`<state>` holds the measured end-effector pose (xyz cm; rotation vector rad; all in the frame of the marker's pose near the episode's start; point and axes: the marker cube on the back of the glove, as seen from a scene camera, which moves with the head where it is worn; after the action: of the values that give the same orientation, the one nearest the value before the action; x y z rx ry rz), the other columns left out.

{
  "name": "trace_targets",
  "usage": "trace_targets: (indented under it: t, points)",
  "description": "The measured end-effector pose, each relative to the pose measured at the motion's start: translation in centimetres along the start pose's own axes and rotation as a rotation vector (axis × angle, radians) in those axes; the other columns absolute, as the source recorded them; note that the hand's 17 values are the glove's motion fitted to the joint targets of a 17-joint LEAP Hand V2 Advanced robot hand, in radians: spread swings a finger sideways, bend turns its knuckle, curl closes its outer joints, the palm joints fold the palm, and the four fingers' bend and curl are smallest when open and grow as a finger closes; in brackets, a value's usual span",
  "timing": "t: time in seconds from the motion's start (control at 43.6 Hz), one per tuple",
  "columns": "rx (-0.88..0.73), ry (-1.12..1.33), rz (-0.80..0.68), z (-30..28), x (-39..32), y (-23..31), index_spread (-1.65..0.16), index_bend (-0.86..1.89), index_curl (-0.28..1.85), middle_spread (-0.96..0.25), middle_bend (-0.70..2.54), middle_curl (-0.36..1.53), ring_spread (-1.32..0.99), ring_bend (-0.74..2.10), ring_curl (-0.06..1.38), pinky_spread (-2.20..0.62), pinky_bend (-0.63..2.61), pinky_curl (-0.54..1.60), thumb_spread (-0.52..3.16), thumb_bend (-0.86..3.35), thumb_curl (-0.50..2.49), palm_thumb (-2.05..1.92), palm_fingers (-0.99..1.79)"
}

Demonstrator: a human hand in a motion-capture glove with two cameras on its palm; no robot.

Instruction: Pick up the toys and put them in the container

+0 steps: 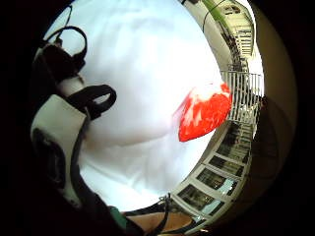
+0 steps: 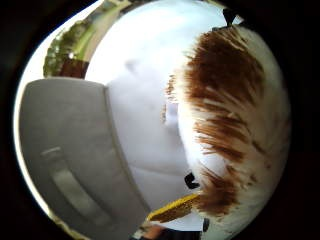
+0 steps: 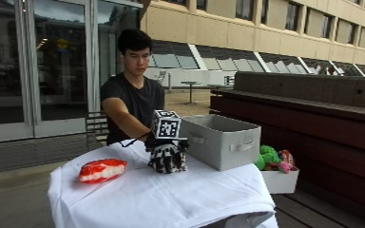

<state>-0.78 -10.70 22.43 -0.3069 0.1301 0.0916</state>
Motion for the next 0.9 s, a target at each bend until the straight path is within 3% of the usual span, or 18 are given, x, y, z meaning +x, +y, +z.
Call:
trace_targets:
  t: [0.115, 0.229, 0.252, 0.344, 0.574, 0.895]
  points:
    - [-0.005, -0.023, 0.014, -1.1, 1.3, 0.2, -0.26, 0.55, 0.34, -0.27, 0.84, 0.51, -0.39, 1.06, 0.45, -0.52, 0.80, 0.23, 0.90, 0.53, 0.64, 1.04, 1.39]
    - [0.010, -0.052, 0.081, -6.0, 3.7, 1.4, -0.22, 0.60, 0.38, -0.27, 0.94, 0.54, -0.40, 1.10, 0.46, -0.54, 0.76, 0.24, 0.96, 0.64, 0.69, 1.10, 1.37]
    - [0.037, -0.058, 0.102, -7.2, 4.1, 1.4, -0.25, 0.52, 0.36, -0.28, 0.89, 0.52, -0.40, 1.09, 0.46, -0.51, 0.83, 0.27, 0.79, 0.38, 0.64, 0.82, 1.17]
    - [0.249, -0.072, 0.156, -13.4, 5.9, 1.2, -0.27, 0.38, 0.36, -0.31, 0.74, 0.50, -0.41, 1.06, 0.46, -0.49, 1.00, 0.33, 0.76, 0.24, 0.63, 0.65, 0.95]
    - [0.347, -0.092, 0.065, -25.9, 5.4, 5.8, -0.33, 0.17, 0.32, -0.36, 0.61, 0.48, -0.42, 1.03, 0.45, -0.45, 1.10, 0.38, 0.79, 0.15, 0.65, 0.61, 0.92]
    - [0.416, -0.094, -0.099, -31.9, -4.8, 10.9, -0.36, 0.14, 0.30, -0.39, 0.54, 0.49, -0.42, 1.00, 0.44, -0.44, 1.08, 0.38, 0.83, 0.09, 0.69, 0.63, 0.94]
